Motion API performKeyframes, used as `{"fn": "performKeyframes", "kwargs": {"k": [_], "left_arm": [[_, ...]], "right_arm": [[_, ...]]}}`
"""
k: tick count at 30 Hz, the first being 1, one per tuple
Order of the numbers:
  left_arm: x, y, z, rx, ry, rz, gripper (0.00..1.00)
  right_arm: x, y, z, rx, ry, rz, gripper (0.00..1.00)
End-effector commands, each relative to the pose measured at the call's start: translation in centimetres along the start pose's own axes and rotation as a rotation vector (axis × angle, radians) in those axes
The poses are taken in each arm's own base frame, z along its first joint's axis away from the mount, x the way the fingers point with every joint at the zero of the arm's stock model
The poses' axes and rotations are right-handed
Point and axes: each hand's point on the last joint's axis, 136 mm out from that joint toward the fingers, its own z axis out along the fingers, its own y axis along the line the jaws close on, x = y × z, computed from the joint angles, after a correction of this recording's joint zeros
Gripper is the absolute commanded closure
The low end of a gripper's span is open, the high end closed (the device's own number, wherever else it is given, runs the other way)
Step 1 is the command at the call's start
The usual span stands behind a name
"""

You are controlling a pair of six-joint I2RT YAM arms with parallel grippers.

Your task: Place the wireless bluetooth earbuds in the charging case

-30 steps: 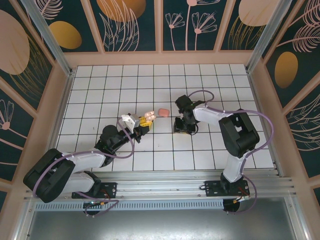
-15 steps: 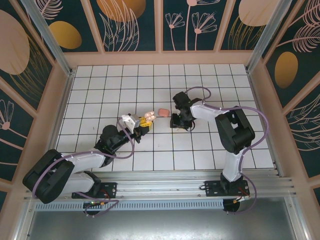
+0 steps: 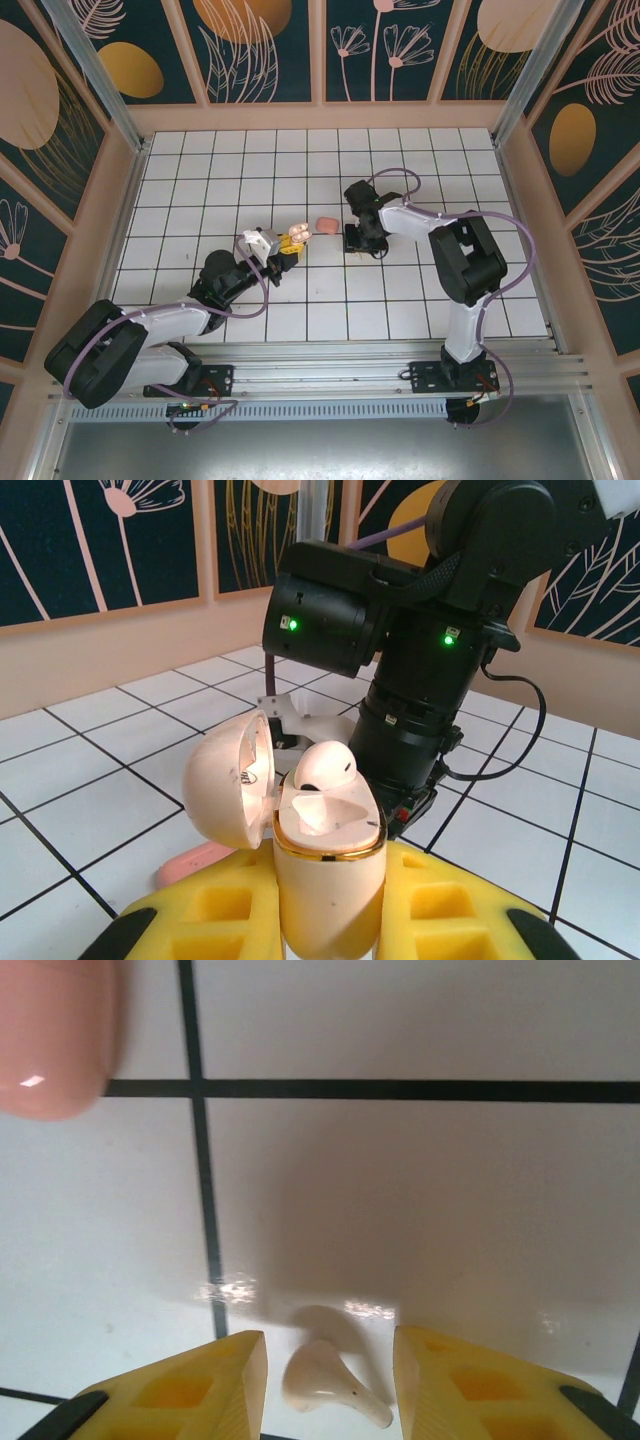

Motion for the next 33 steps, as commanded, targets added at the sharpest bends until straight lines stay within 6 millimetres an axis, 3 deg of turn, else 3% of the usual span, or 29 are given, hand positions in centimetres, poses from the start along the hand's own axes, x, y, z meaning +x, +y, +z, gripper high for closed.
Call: {"fn": "performKeyframes", "kwargs": {"k": [1,26,33], "left_arm": [[-1.5,0.1,0.1,-0.006,-0.041,0.029,0.90],[-1.5,0.2,0.2,-0.009,-0.035,0.032,0.90],[-1.6,0.2,0.3,-0.008,-0.033,0.031,0.90]], "right_arm": [[-0.1,-0.7,0.2,0.058,0.019,-0.028,0.61],[1.3,-0.2,0.7,0.128,0.076,-0.113,0.66],[1.2,-0.9,0.7,0.165,0.071,-0.114,0.70]]}}
